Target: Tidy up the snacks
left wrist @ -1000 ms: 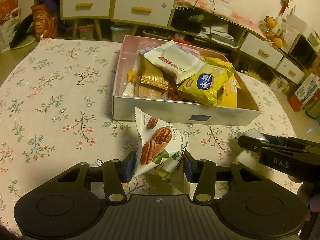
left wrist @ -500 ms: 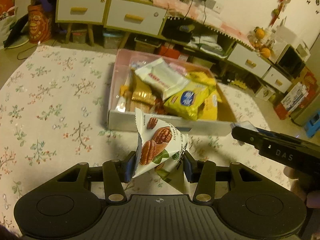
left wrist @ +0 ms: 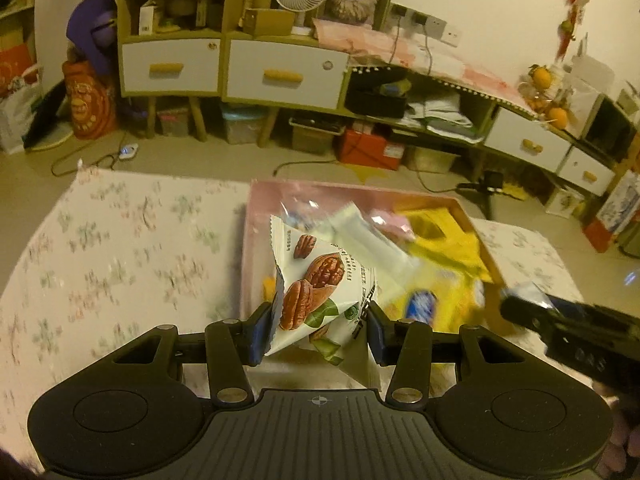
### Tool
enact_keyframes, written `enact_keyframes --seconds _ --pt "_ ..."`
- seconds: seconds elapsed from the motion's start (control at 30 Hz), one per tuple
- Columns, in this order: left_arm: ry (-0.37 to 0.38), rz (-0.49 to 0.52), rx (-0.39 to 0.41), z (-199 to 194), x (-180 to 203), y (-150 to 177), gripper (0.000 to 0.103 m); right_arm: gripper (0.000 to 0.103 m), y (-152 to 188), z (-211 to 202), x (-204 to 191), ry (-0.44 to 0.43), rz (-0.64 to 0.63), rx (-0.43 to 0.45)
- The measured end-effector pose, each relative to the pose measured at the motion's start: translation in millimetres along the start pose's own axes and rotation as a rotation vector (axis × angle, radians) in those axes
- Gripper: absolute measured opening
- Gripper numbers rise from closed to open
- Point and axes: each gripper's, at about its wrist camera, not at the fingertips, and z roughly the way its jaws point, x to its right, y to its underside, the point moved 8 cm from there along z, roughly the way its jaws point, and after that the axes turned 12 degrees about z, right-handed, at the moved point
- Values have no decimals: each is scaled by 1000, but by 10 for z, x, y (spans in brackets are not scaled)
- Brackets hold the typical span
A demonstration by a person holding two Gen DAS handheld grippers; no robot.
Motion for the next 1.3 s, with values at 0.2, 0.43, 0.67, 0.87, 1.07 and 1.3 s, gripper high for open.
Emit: enact_keyframes --seconds 0.2,0.43,0.67,0.87,1.07,1.3 --pt "26 58 -40 254 -25 -138 46 38 52 104 47 2 1 -15" --pt "45 93 -44 394 8 -161 49 42 104 116 57 10 -4 -25" --pt "-14 173 -4 288 43 -199 81 70 38 24 23 4 11 -13" --pt "-27 178 -6 149 58 -162 91 80 -12 -158 11 18 2 1" --pt "-37 174 -10 -83 82 10 93 84 16 -344 31 60 6 -8" --pt "-50 141 -46 -414 188 403 96 91 182 -580 19 134 18 -77"
